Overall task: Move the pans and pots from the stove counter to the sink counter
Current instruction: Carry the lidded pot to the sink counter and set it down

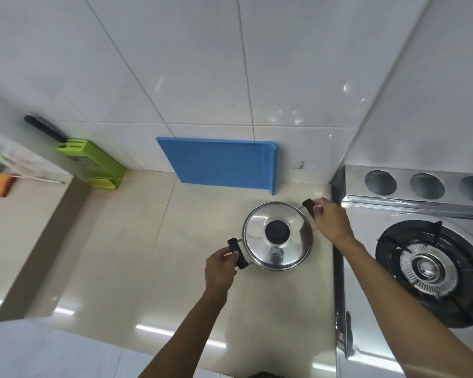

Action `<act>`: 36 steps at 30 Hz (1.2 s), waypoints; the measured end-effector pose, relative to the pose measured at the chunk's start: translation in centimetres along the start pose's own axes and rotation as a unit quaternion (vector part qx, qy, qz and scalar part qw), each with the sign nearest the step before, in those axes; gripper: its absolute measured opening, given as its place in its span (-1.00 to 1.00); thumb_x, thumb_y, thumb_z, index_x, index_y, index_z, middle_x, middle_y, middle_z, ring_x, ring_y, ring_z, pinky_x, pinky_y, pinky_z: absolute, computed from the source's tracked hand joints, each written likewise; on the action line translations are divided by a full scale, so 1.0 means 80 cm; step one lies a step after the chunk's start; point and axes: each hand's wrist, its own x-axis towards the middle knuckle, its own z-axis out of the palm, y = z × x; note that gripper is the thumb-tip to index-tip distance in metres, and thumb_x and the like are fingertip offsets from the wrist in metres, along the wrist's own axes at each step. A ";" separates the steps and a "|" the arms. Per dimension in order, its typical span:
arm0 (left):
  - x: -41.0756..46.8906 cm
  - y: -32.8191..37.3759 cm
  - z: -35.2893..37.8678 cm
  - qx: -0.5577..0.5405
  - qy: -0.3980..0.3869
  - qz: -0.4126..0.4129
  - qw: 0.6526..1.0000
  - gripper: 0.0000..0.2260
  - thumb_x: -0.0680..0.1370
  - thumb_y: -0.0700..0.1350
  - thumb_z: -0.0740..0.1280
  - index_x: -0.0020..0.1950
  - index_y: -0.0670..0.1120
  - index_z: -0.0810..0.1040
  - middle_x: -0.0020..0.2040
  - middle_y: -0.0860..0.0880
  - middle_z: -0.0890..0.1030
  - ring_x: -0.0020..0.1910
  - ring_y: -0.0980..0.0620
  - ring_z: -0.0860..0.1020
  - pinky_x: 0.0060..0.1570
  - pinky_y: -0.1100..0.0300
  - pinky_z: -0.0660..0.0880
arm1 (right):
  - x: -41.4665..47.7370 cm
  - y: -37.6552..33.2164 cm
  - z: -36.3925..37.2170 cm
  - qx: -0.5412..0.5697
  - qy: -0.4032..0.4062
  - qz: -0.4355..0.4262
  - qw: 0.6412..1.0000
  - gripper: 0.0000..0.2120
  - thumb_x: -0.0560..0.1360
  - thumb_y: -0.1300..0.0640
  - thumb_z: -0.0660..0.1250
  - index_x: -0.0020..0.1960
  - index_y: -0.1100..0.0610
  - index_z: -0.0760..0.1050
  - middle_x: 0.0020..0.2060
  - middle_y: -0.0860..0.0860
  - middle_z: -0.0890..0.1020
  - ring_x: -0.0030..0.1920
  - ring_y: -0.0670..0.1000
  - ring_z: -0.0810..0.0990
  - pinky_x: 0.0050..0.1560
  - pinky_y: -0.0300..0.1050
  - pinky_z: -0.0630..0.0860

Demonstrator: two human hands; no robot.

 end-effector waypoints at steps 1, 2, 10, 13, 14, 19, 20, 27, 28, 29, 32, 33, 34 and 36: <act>-0.004 -0.003 -0.013 -0.004 0.010 0.013 1.000 -0.74 0.58 -0.17 0.41 0.25 -0.19 0.65 -0.05 -0.16 0.74 -0.02 -0.16 0.70 -0.11 0.01 0.62 | -0.018 -0.003 0.001 0.014 0.006 0.002 1.000 -0.73 0.63 0.22 0.22 0.25 0.20 0.60 0.09 0.24 0.71 0.11 0.28 0.64 0.07 -0.06 0.49; -0.011 -0.006 -0.031 -0.011 0.021 0.027 0.999 -0.75 0.58 -0.17 0.41 0.25 -0.18 0.66 -0.06 -0.14 0.74 -0.04 -0.13 0.70 -0.14 0.05 0.61 | -0.038 -0.010 0.003 0.029 0.012 0.000 1.000 -0.74 0.62 0.21 0.23 0.24 0.19 0.61 0.07 0.22 0.72 0.08 0.25 0.65 0.06 -0.08 0.49; -0.074 -0.009 -0.225 -0.106 0.118 0.140 0.977 -0.81 0.59 -0.17 0.39 0.16 -0.05 0.73 -0.12 0.06 0.78 -0.15 0.18 0.71 0.03 0.06 0.65 | -0.192 -0.153 0.054 0.158 0.048 -0.071 0.984 -0.73 0.61 0.13 0.28 0.25 0.04 0.63 0.04 0.05 0.75 0.03 0.12 0.70 0.17 0.11 0.59; -0.089 -0.015 -0.317 -0.140 0.168 0.176 0.960 -0.79 0.60 -0.17 0.39 0.20 -0.05 0.72 -0.01 0.01 0.77 -0.05 0.09 0.72 0.08 0.02 0.66 | -0.242 -0.228 0.088 0.195 0.045 -0.117 0.973 -0.73 0.62 0.12 0.30 0.28 0.01 0.62 0.09 -0.01 0.74 0.08 0.01 0.69 0.21 0.04 0.60; -0.092 -0.019 -0.351 -0.150 0.184 0.183 0.954 -0.79 0.61 -0.18 0.39 0.21 -0.05 0.72 0.00 -0.01 0.76 -0.02 0.03 0.72 0.10 0.00 0.65 | -0.258 -0.255 0.103 0.198 0.045 -0.139 0.969 -0.73 0.62 0.12 0.30 0.29 0.01 0.62 0.10 -0.03 0.74 0.08 -0.03 0.69 0.20 -0.02 0.60; -0.109 -0.053 -0.524 -0.205 0.264 0.202 0.921 -0.77 0.59 -0.16 0.42 0.20 0.09 0.68 0.02 0.04 0.74 0.07 -0.06 0.69 0.10 0.06 0.60 | -0.343 -0.391 0.192 0.228 0.007 -0.207 0.951 -0.72 0.63 0.13 0.30 0.31 -0.01 0.61 0.03 -0.16 0.69 0.00 -0.26 0.65 0.07 -0.29 0.52; -0.115 -0.065 -0.561 -0.208 0.277 0.201 0.916 -0.77 0.59 -0.14 0.43 0.22 0.04 0.69 0.04 0.03 0.74 0.08 -0.05 0.69 0.11 0.07 0.59 | -0.359 -0.418 0.214 0.236 -0.005 -0.217 0.947 -0.73 0.63 0.12 0.31 0.30 -0.01 0.61 0.03 -0.17 0.69 0.01 -0.29 0.64 0.07 -0.30 0.52; -0.158 -0.161 -0.799 -0.246 0.388 0.199 0.866 -0.79 0.58 -0.12 0.42 0.18 0.05 0.73 0.02 0.08 0.77 -0.01 0.04 0.72 0.08 0.07 0.61 | -0.487 -0.580 0.384 0.266 -0.110 -0.270 0.919 -0.79 0.62 0.10 0.31 0.17 -0.03 0.68 -0.03 -0.11 0.76 -0.01 -0.09 0.72 0.06 -0.08 0.62; -0.158 -0.164 -0.807 -0.238 0.394 0.190 0.867 -0.81 0.58 -0.12 0.42 0.14 0.09 0.74 0.00 0.08 0.77 -0.01 0.03 0.72 0.08 0.05 0.61 | -0.490 -0.583 0.390 0.280 -0.118 -0.269 0.914 -0.79 0.62 0.10 0.32 0.15 -0.03 0.69 -0.06 -0.10 0.76 -0.04 -0.05 0.73 0.03 -0.09 0.63; -0.164 -0.174 -0.827 -0.245 0.406 0.180 0.862 -0.81 0.58 -0.12 0.43 0.09 0.14 0.74 -0.02 0.09 0.77 -0.03 0.02 0.71 0.08 0.04 0.62 | -0.503 -0.597 0.407 0.280 -0.131 -0.277 0.910 -0.80 0.62 0.09 0.32 0.14 -0.03 0.70 -0.08 -0.11 0.76 -0.06 -0.05 0.73 -0.01 -0.16 0.62; -0.175 -0.217 -0.916 -0.265 0.458 0.164 0.833 -0.82 0.58 -0.10 0.43 0.11 0.11 0.74 -0.01 0.07 0.77 0.01 0.01 0.71 0.14 -0.03 0.63 | -0.550 -0.664 0.483 0.263 -0.175 -0.305 0.898 -0.79 0.61 0.11 0.32 0.15 -0.01 0.71 -0.07 -0.21 0.74 -0.05 -0.26 0.68 -0.14 -0.50 0.48; -0.175 -0.232 -0.945 -0.275 0.473 0.156 0.822 -0.81 0.58 -0.10 0.42 0.16 0.06 0.73 0.03 0.05 0.77 0.05 0.00 0.70 0.18 -0.07 0.62 | -0.568 -0.689 0.506 0.255 -0.198 -0.310 0.894 -0.79 0.61 0.11 0.33 0.14 -0.02 0.71 -0.08 -0.24 0.73 -0.05 -0.31 0.66 -0.16 -0.54 0.46; -0.174 -0.247 -0.972 -0.284 0.487 0.150 0.812 -0.80 0.58 -0.10 0.42 0.19 0.04 0.72 0.05 0.03 0.76 0.07 0.00 0.70 0.20 -0.09 0.61 | -0.584 -0.711 0.527 0.251 -0.217 -0.323 0.886 -0.80 0.61 0.11 0.33 0.11 -0.05 0.71 -0.10 -0.29 0.73 -0.05 -0.34 0.65 -0.16 -0.56 0.45; -0.171 -0.268 -1.013 -0.290 0.509 0.134 0.799 -0.80 0.59 -0.10 0.42 0.20 0.03 0.72 0.06 0.01 0.76 0.08 -0.01 0.70 0.22 -0.12 0.60 | -0.606 -0.747 0.563 0.254 -0.256 -0.337 0.870 -0.77 0.61 0.12 0.32 0.01 -0.16 0.69 -0.15 -0.36 0.72 -0.05 -0.34 0.65 -0.14 -0.56 0.44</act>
